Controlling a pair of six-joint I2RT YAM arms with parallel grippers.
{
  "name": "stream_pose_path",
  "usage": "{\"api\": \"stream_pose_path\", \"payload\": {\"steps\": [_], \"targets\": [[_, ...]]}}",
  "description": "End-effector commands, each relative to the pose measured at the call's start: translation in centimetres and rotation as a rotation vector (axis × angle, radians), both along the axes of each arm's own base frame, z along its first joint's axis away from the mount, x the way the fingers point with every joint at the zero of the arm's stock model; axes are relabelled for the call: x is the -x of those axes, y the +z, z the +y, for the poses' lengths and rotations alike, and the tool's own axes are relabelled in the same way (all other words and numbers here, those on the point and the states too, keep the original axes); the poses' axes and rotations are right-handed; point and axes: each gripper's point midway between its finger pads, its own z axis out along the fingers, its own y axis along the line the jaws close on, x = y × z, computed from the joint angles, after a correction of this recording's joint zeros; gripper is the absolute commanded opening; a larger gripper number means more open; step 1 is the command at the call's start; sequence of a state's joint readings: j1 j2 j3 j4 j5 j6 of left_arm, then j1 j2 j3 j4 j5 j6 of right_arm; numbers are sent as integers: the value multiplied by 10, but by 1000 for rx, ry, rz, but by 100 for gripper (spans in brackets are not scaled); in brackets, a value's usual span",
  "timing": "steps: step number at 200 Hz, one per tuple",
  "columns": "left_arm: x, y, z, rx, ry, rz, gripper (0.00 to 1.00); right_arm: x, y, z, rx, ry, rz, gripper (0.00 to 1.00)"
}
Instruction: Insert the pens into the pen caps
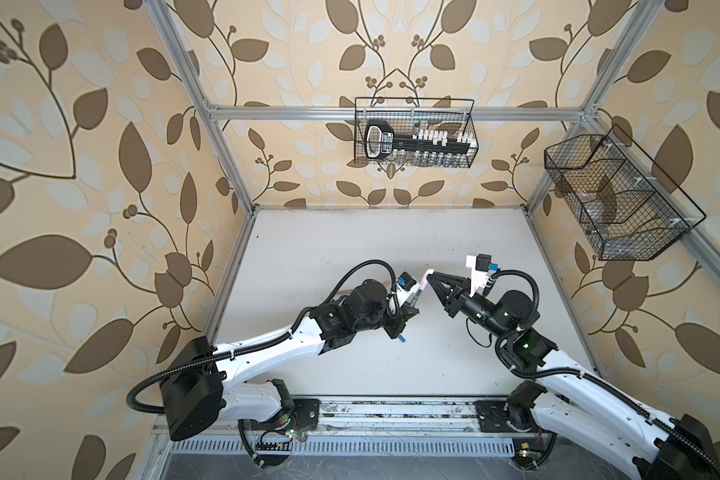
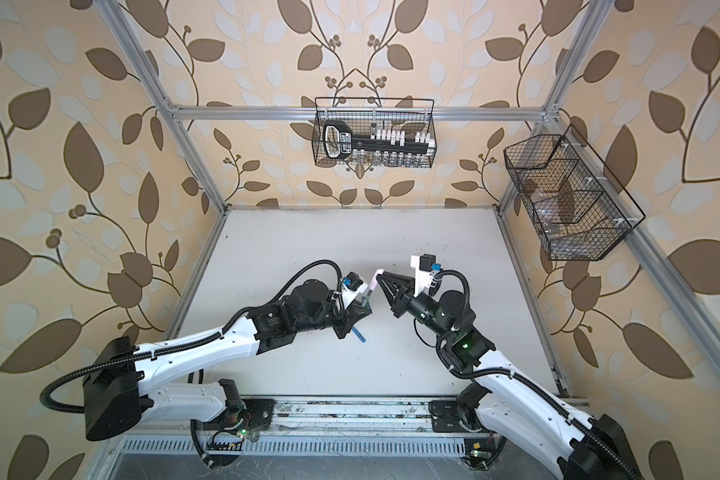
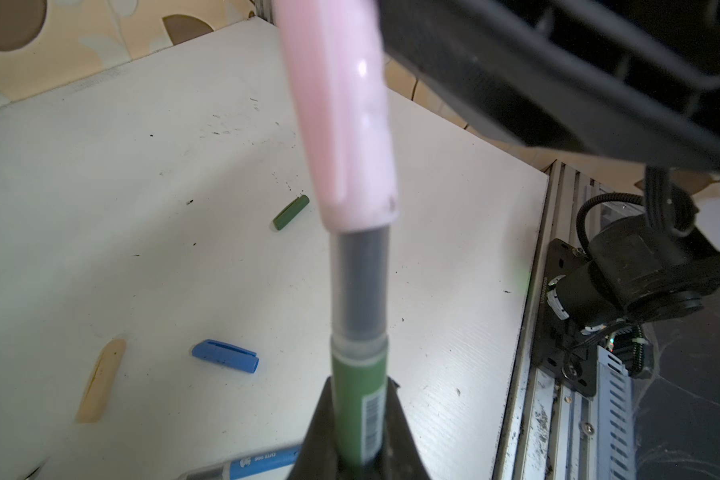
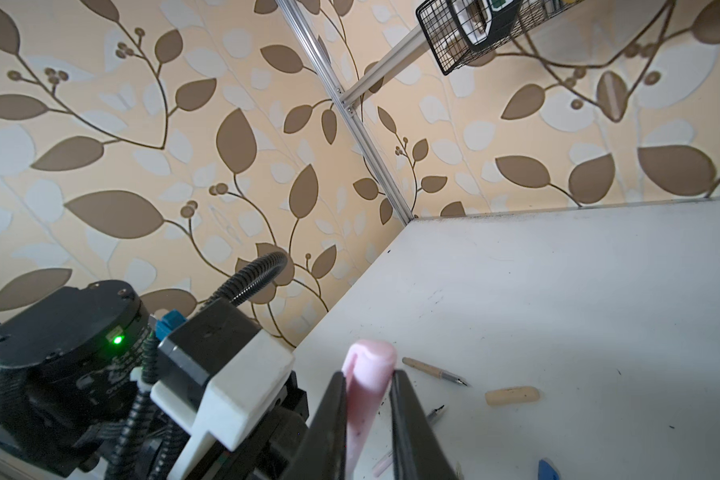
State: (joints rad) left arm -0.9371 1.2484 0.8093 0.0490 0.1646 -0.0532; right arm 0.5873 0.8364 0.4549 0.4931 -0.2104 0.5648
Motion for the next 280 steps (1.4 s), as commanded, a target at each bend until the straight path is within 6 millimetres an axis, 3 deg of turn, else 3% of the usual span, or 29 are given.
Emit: {"api": "stream_pose_path", "payload": {"steps": [1,179,189,206,280], "targets": [[-5,58,-16,125,-27,-130,0,1,-4,4,66,21,12,21],[-10,49,-16,104,-5,-130,0,22,8,8,90,59,-65,20],[-10,51,-16,109,-7,-132,0,22,5,8,101,61,-62,22],[-9,53,-15,111,-6,-134,0,24,7,6,101,54,-59,33],[-8,50,-14,114,0,-120,0,25,18,0,54,172,2,44]]}}
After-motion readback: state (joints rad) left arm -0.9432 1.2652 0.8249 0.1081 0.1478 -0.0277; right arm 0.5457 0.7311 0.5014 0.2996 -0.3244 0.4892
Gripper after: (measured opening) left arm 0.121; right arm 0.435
